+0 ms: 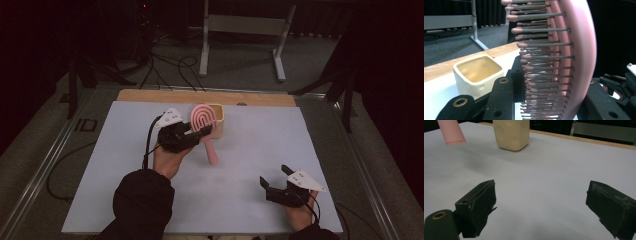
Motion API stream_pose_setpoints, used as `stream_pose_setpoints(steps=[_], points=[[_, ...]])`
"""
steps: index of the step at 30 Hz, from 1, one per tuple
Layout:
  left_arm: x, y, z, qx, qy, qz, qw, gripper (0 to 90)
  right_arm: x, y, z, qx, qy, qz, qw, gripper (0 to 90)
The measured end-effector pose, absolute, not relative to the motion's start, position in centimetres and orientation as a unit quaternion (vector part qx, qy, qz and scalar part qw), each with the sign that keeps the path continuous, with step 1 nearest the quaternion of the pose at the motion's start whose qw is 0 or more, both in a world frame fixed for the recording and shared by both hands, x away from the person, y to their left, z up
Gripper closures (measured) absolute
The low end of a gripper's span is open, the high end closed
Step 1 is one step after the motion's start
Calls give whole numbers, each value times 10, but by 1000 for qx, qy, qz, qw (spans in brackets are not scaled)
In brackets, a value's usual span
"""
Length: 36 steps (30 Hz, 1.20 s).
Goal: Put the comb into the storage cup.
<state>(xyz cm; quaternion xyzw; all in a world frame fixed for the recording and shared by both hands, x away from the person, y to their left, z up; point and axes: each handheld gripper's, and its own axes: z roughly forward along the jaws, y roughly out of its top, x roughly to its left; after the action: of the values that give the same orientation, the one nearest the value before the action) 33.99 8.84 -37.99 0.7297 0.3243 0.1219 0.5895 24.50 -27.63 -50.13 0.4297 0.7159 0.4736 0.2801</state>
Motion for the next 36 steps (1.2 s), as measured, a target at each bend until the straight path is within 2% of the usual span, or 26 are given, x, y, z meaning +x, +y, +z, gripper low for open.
stream_pose_setpoints(steps=[36], points=[[365, 100, -355, 725, 331, 140, 588, 644, 245, -273, -502, 426, 719, 472, 281, 90]])
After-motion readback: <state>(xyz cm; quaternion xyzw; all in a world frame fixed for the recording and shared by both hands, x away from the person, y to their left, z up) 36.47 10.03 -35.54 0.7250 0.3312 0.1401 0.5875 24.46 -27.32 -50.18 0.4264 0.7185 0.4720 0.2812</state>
